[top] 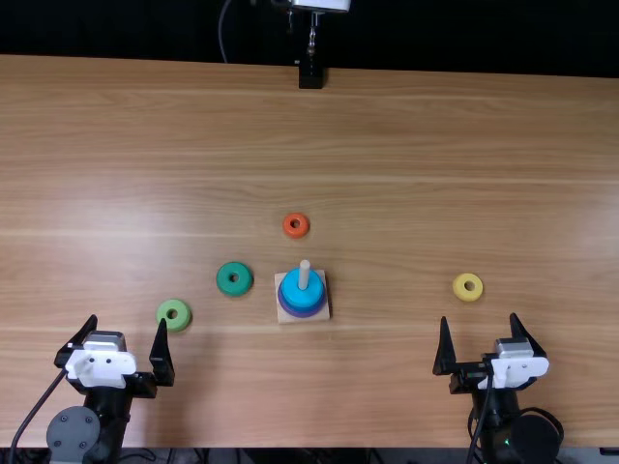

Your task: Build the Hanoi tower: stack the rings onto the peg from bottom to top in this color order: purple, dark blue, light blue, dark green, light green, yellow, orange.

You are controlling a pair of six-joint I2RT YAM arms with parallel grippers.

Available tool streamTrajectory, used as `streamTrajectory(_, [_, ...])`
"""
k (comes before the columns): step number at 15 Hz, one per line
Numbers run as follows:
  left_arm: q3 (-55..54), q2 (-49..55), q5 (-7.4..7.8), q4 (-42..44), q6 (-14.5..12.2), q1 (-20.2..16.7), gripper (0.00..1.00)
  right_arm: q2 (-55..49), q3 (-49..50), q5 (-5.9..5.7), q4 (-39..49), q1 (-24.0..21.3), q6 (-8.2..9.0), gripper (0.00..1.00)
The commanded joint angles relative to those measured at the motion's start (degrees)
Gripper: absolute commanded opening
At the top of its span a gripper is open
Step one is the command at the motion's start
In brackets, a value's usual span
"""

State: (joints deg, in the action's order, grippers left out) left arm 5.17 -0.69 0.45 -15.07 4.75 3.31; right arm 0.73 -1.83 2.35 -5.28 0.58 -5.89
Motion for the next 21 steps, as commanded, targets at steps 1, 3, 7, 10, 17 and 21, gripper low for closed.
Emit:
streamTrajectory(1, [-3.06,0.69,0.5,-0.86,-0.32,-0.41,1.0,-0.73,0.86,-0.13,-0.37,-0.75,-0.02,1.0])
streamTrajectory(3, [-3.06,0.69,0.71,-0.86,-0.32,-0.5,1.0,-0.73,0.95,-0.13,-0.37,-0.75,-0.02,1.0])
streamTrajectory(7, [-3.06,0.69,0.4,-0.86,-0.32,-0.5,1.0,-0.73,0.86,-0.13,-0.37,-0.75,-0.02,1.0])
streamTrajectory(10, [-3.06,0.69,0.4,-0.86,-0.32,-0.5,1.0,-0.73,0.86,-0.13,-0.37,-0.75,-0.02,1.0])
streamTrajectory(17, [-0.16,0.51,1.34,0.52,-0.32,0.03,1.0,-0.73,0.95,-0.13,-0.37,-0.75,-0.02,1.0])
streamTrajectory(21, [12.06,-6.87,1.34,0.52,-0.43,-0.24,1.0,-0.73,0.86,-0.13,-0.37,-0.75,-0.02,1.0])
